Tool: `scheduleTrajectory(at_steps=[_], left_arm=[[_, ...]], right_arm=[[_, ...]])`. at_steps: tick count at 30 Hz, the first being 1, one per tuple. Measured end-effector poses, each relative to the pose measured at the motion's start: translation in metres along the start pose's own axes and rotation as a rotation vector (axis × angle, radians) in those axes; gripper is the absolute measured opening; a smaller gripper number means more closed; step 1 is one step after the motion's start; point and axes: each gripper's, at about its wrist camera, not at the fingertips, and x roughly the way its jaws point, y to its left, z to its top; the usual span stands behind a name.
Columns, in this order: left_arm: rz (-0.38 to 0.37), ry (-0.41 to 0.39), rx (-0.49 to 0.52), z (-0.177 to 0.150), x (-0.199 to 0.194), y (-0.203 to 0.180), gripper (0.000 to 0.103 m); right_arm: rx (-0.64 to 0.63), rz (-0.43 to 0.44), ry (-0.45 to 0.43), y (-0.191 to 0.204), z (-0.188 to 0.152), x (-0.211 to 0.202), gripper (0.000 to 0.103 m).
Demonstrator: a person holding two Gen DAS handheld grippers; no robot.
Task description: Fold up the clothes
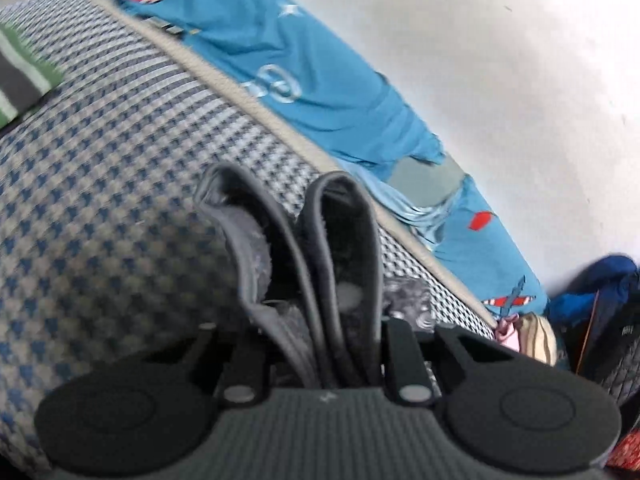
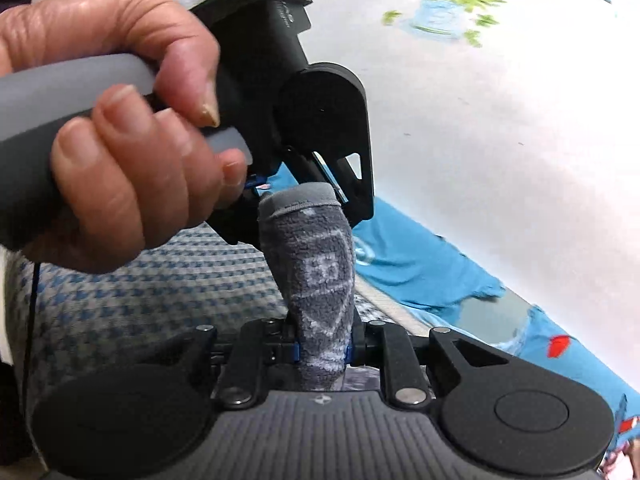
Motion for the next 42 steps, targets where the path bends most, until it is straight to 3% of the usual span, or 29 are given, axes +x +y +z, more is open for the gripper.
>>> scheduleTrajectory(at_steps=[10,25,35,42], left_arm=[[0.012,0.025,0.108,-0.010,0.046,-0.092,0.017],[0.015,0.127,0.264,-0.035,0.146,-0.189,0.018],[0.013,0.212,0.343,-0.059,0.213,-0.219,0.020],[0.019,0.288,0.333,-0.067,0.242,-0.211,0.041]], right_arm=[[0.076,-0.097,0.012,-0.078,-0.018,-0.002,0.017],[0.236,-0.215,0.099,-0.169,-0.067,0.003,0.017],[0.369,-0.284,0.210,-0.210,-0.103,0.013,0.017],[0.524,-0.269,0.327,-0.225,-0.124,0.025,0.017]])
